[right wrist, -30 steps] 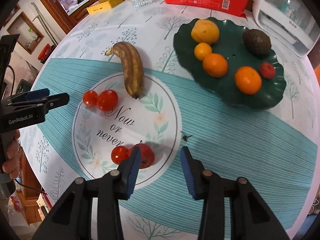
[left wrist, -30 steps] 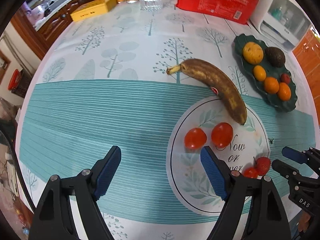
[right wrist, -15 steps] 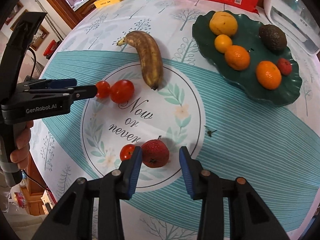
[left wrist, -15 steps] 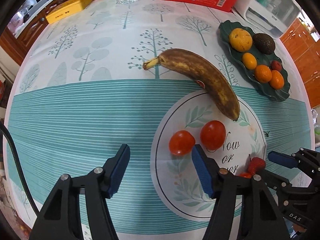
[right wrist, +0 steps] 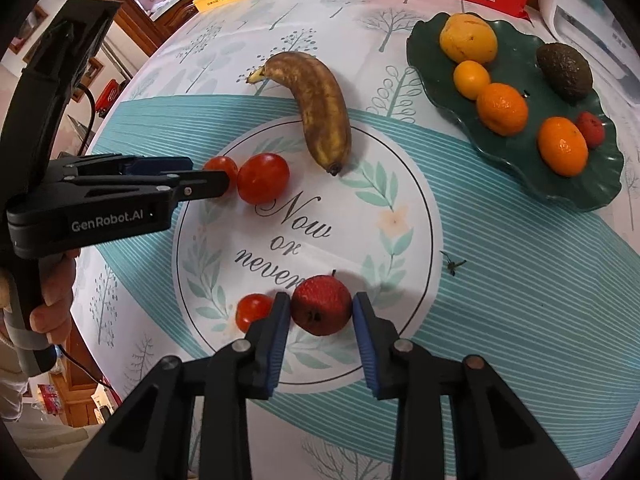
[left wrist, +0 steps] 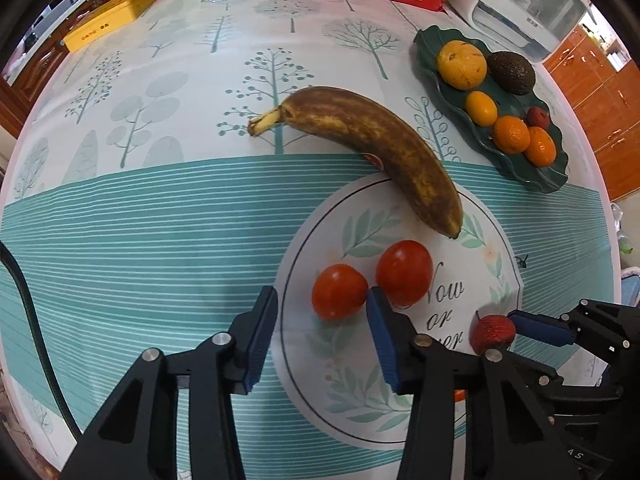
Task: Organize fruits
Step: 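Grasp the red apple with the right tool while the left tool grasps a tomato, then carry apple and tomato onto the green plate and open both tools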
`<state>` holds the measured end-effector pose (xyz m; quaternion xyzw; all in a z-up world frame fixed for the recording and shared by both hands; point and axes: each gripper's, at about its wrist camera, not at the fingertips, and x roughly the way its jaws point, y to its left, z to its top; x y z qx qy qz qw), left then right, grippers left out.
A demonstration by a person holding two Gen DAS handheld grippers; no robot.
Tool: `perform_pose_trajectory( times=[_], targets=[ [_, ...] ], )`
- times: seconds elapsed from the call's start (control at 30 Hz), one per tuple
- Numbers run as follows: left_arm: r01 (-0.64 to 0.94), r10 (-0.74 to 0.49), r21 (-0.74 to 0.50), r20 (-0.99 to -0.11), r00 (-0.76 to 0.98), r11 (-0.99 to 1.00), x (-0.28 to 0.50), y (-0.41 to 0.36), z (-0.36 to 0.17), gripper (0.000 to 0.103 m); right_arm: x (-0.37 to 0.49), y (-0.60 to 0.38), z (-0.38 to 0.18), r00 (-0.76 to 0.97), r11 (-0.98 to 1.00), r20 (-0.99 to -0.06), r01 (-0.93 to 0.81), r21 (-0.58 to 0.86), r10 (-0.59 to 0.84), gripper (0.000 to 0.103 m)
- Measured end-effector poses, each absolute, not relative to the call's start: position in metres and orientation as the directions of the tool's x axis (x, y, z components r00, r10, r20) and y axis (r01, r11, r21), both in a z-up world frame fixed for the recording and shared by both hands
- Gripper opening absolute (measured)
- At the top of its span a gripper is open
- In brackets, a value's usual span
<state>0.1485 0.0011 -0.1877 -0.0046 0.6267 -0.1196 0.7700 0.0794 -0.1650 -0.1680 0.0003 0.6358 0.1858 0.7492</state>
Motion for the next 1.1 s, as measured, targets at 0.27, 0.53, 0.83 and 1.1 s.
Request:
perform_pose_trajectory(
  times=[0.27, 0.53, 0.83, 1.1],
  targets=[
    [0.198, -0.192, -0.158, -0.967, 0.169, 0.967, 0.150, -0.011, -0.197, 0.033, 0.084, -0.159, -0.171, 0.116, 0.932, -0.955, -0.277, 0.234, 0.274, 0.033],
    [0.185, -0.204, -0.172, -0.964, 0.170, 0.968, 0.144, 0.000, -0.197, 0.025, 0.084, -0.151, -0.178, 0.094, 0.930, -0.959, -0.286, 0.231, 0.267, 0.032],
    [0.153, -0.224, -0.195, -0.953, 0.205, 0.969, 0.126, 0.020, -0.170, 0.025, 0.083, -0.166, -0.156, 0.154, 0.936, -0.949, -0.268, 0.226, 0.274, 0.032],
    [0.186, -0.293, -0.250, -0.920, 0.261, 0.950, 0.126, 0.001, -0.112, 0.025, 0.108, -0.197, -0.108, 0.245, 0.953, -0.929, -0.191, 0.234, 0.277, 0.032]
  ],
)
